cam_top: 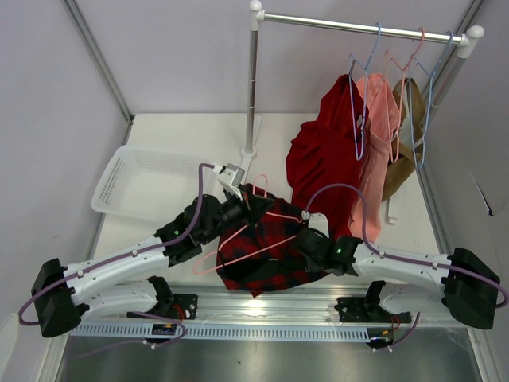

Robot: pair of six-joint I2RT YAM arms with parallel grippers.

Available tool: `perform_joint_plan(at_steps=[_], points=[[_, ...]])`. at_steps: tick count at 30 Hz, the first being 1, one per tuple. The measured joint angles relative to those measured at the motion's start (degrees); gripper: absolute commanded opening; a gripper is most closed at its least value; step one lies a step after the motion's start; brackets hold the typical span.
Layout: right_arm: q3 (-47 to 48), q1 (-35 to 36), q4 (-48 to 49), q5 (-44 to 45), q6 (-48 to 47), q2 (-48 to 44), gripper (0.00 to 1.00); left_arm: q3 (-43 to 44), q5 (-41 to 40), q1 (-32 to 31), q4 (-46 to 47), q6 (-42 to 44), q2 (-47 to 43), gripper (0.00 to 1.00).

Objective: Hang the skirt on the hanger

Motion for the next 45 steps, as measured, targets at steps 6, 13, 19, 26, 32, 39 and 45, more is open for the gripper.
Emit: perform_joint_plan(at_steps=[6, 13, 19, 26, 32, 39, 45], points=[[-1.51, -0.07, 0.85, -0.07, 0.07, 0.11, 0.35, 0.02, 0.0, 0.0, 0.0, 0.04, 0.09, 0.0], [-2.93, -0.11, 2.62, -0.11, 0.07, 1.31, 0.34, 0.02, 0.07, 0.0, -0.02, 0.39, 0.11, 0.0], [-3.06, -0.66, 3.89, -0.13, 0.02, 2.36, 0.28, 0.02, 0.11, 0.0, -0.02, 0.39, 0.11, 0.0], [-3.06, -2.32, 4.7, -0.74, -0.04, 2.73, 0.1, 0.02, 0.13, 0.0, -0.02, 0.39, 0.11, 0.0], [-3.13, -3.15, 4.59, -1.7, 0.09, 2.1, 0.01, 0.02, 0.13, 0.0, -0.02, 0.42, 0.11, 0.0], [-3.23, -4.2, 1.18, -4.04, 0.52, -4.04, 0.01, 0.02, 0.13, 0.0, -0.02, 0.42, 0.11, 0.0], [-3.19, -5.86, -2.36, -5.92, 0.79, -10.64, 0.03, 0.02, 0.15, 0.0, -0.02, 0.42, 0.11, 0.0]])
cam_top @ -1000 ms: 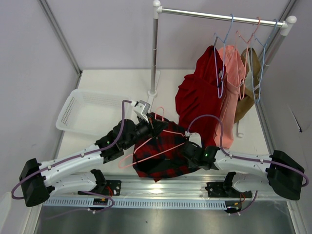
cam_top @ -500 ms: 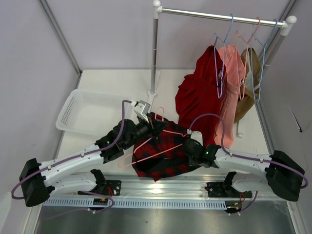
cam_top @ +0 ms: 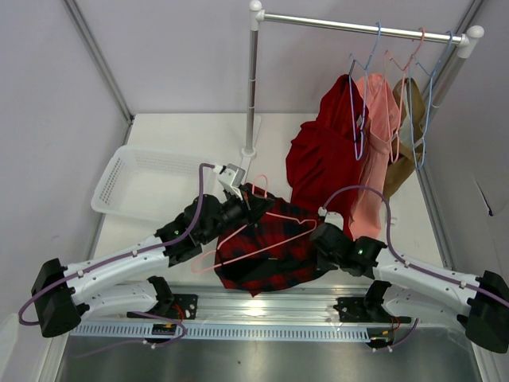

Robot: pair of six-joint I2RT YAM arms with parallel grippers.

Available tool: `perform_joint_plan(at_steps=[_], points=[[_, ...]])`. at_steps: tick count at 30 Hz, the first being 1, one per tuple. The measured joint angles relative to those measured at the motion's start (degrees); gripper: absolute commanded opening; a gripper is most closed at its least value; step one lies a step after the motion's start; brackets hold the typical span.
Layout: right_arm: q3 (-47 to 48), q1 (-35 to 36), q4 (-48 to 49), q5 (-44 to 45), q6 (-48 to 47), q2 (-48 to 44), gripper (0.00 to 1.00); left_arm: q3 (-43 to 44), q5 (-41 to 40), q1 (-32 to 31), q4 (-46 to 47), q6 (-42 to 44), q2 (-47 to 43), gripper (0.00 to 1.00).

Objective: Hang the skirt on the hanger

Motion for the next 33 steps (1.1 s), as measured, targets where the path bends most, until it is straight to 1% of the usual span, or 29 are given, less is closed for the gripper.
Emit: perform_joint_plan(at_steps=[4, 11, 16, 19, 24, 27, 31, 33], points=[[0.52, -1.25, -1.64, -1.4, 0.37, -1.84, 0.02, 0.0, -0.02, 0.0, -0.02, 0.0, 0.0, 0.0], [3.98, -2.4, -4.11, -2.62, 0.33, -1.77, 0.04, 0.0, -0.2, 0.04, -0.76, 0.0, 0.0, 0.0], [5.01, -2.89, -4.24, -5.2, 0.15, -0.07, 0.03, -0.22, -0.61, 0.17, -2.08, -0.04, -0.02, 0.0], [5.01, -1.73, -4.09, -6.54, 0.37, 2.43, 0.02, -1.05, -0.66, 0.22, -2.29, -0.07, -0.22, 0.0], [4.98, 3.48, -1.05, -8.68, 1.9, 6.43, 0.03, -2.27, -0.63, 0.57, -3.39, -0.09, -0.61, 0.0], [4.98, 5.42, 1.36, -9.7, 2.82, 10.05, 0.08, -2.54, -0.59, 0.98, -3.58, -0.09, -0.66, 0.0], [4.98, 5.55, 2.4, -9.86, 3.19, 12.13, 0.19, -2.67, -0.46, 1.11, -3.58, -0.09, -0.85, 0.0], [4.98, 5.51, 2.49, -9.81, 2.91, 12.2, 0.2, -2.93, -0.35, 1.11, -3.58, -0.09, -1.09, 0.0]])
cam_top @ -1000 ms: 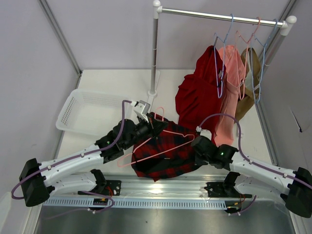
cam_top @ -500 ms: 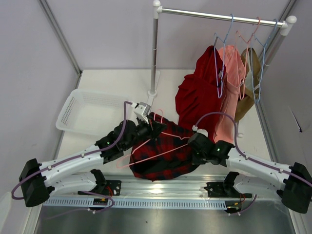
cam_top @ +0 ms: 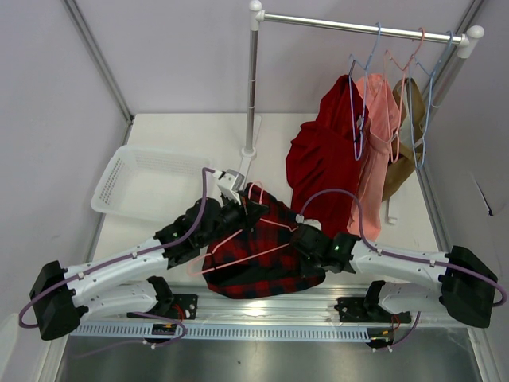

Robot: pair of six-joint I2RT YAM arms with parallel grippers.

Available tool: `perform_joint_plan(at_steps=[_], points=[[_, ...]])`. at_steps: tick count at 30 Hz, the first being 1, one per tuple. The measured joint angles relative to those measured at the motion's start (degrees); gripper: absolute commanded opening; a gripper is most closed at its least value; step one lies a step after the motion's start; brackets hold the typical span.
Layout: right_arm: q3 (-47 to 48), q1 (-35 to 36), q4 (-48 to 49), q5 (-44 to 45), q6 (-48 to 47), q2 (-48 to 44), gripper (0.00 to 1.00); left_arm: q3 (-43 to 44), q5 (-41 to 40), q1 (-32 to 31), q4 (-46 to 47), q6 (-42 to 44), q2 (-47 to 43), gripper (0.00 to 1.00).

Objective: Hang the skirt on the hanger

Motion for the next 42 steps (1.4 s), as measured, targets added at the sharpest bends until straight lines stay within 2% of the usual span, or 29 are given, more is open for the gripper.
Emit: perform_joint_plan(at_steps=[7, 29, 38, 42], points=[[0.02, -0.02, -0.04, 0.68, -1.53, 1.14, 0.26, -0.2, 0.85, 0.0, 0.02, -0.02, -0.11, 0.0], [0.17, -0.11, 0.44, 2.58, -3.67, 5.81, 0.28, -0.2, 1.29, 0.02, 0.02, -0.02, -0.11, 0.0], [0.9, -0.11, -0.76, 1.92, -3.93, 6.58, 0.05, -0.2, 1.29, 0.02, 0.02, 0.0, -0.11, 0.0], [1.31, -0.11, -1.75, 0.83, -3.89, 6.19, 0.01, -0.2, 1.31, 0.0, 0.0, 0.0, -0.09, 0.0]])
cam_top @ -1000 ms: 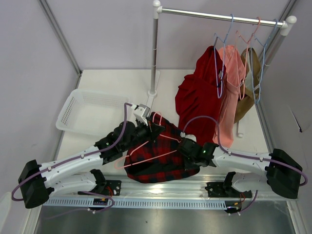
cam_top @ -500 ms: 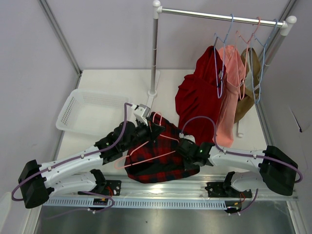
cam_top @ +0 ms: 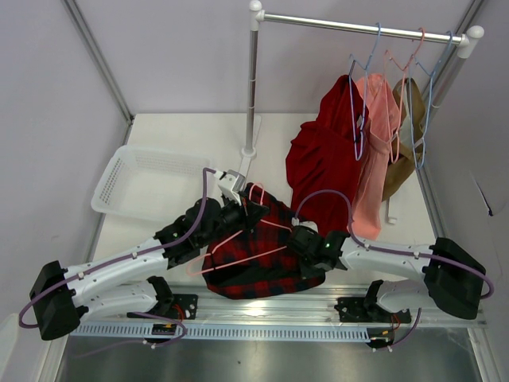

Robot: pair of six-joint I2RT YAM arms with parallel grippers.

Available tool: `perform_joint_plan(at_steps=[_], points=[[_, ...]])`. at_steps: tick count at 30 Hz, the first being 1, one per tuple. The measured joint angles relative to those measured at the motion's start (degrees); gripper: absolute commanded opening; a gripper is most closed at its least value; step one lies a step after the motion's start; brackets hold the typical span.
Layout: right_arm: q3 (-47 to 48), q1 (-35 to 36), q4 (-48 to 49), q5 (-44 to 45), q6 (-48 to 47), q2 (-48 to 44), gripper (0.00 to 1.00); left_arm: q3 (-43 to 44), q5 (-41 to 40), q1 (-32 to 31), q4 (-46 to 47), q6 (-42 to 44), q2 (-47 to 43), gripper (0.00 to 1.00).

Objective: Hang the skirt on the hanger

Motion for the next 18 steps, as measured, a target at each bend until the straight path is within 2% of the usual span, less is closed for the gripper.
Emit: perform_joint_plan(at_steps=[7, 18], points=[[1.99, -1.14, -2.4, -2.05, 0.0, -5.6, 0.01, 0.02, 0.2, 0.02, 0.0, 0.02, 0.0, 0.0], [2.99, -8.57, -4.31, -4.07, 0.28, -15.39, 0.0, 0.02, 0.98, 0.02, -0.28, 0.04, -1.53, 0.0]])
